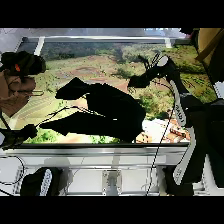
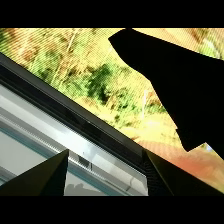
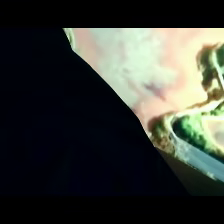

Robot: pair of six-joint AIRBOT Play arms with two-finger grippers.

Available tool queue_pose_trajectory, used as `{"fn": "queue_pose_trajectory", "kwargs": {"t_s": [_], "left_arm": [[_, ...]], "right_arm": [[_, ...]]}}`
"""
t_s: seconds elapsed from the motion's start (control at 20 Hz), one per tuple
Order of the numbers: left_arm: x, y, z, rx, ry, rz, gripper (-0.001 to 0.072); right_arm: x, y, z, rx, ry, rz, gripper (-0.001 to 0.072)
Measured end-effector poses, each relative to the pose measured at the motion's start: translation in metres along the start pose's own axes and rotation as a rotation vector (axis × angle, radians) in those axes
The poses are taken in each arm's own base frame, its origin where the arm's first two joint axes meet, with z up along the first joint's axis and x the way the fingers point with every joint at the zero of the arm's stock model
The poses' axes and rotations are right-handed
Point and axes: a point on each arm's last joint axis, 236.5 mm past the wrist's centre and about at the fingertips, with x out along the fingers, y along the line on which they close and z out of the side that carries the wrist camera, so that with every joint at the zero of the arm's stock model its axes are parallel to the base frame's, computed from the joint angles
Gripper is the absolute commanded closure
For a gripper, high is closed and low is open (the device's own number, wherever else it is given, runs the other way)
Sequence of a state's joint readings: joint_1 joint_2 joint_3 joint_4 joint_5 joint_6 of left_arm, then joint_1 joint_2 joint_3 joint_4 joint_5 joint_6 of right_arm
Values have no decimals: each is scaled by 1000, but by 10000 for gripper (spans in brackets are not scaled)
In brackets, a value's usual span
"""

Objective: Fold the clothes and pants, and hang the long-sleeved shirts on hangers.

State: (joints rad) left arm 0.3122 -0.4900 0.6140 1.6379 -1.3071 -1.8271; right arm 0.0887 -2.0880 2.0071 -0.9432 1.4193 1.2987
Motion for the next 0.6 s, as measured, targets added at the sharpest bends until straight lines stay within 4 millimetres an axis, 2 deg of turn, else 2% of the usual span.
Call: {"fn": "queue_pose_trajectory", "kwargs": {"t_s": [0.2,0.4,0.45,0.5,0.6], "left_arm": [[0,0,0,0,0,0,172],[0,0,0,0,0,0,172],[0,0,0,0,0,0,171],[0,0,0,0,0,0,171],[0,0,0,0,0,0,171]], "right_arm": [[33,-5,-22,38,101,21,152],[62,8,-25,20,121,47,175],[67,14,-24,5,118,58,383],[70,20,-21,-11,110,68,654],[70,31,-12,-43,83,78,690]]}}
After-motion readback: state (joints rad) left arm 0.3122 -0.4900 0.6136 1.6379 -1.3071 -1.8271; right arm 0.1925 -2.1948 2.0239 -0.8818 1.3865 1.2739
